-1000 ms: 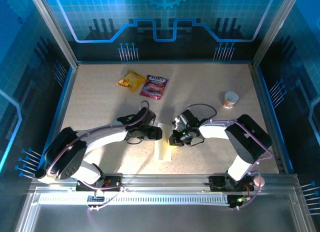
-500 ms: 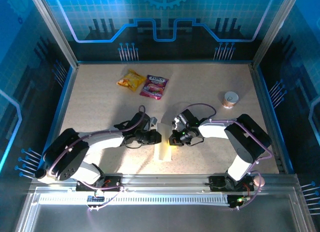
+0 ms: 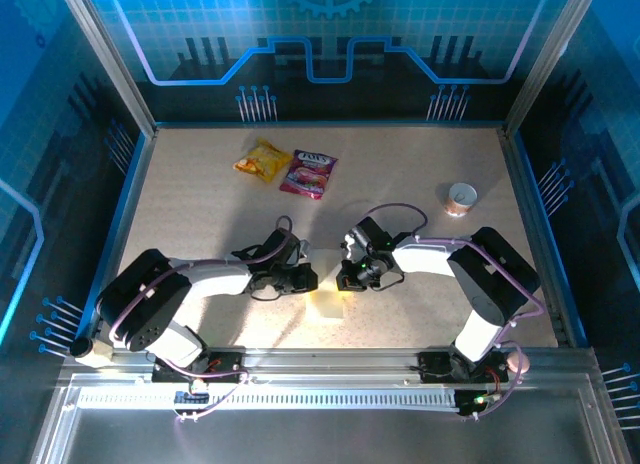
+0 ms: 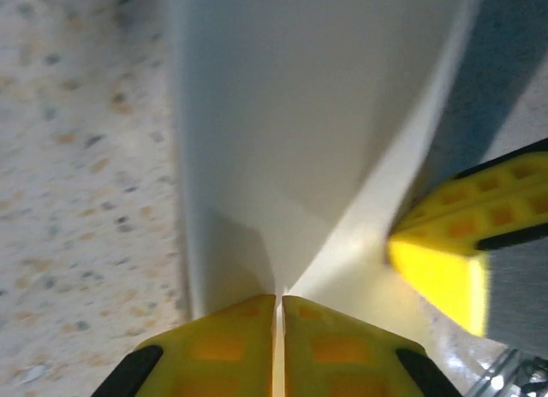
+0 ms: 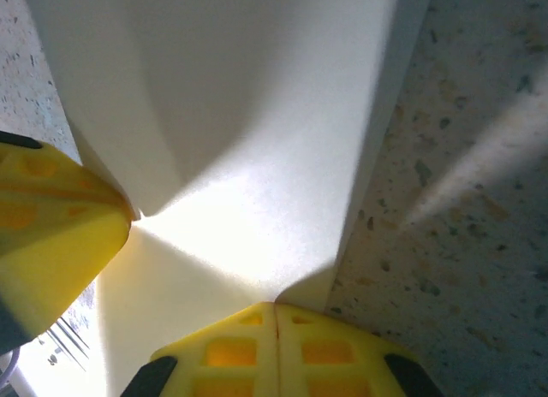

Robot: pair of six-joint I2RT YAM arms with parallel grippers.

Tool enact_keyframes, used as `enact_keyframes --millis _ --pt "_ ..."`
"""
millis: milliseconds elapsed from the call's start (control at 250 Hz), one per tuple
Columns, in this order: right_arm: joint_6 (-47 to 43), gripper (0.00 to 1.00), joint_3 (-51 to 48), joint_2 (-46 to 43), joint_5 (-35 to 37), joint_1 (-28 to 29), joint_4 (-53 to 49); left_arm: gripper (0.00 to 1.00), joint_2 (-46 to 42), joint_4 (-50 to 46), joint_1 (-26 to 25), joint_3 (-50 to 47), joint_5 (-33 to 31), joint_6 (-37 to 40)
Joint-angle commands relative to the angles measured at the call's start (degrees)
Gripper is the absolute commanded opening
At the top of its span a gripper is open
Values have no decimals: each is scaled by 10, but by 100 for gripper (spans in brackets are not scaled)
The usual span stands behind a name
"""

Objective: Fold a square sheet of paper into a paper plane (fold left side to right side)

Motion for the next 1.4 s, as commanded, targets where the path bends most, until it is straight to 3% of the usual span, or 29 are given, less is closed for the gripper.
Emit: enact_keyframes --millis 0,336,679,1394 --pt "-10 0 -38 65 129 12 -85 13 1 -10 9 -21 -15 6" --pt "-7 0 -42 63 119 12 -72 12 -57 -27 44 -55 -9 22" --pt "-7 0 -41 52 110 13 -65 9 -143 -55 40 -21 6 37" --pt "-3 0 -41 55 104 19 -57 6 17 33 -13 24 6 23"
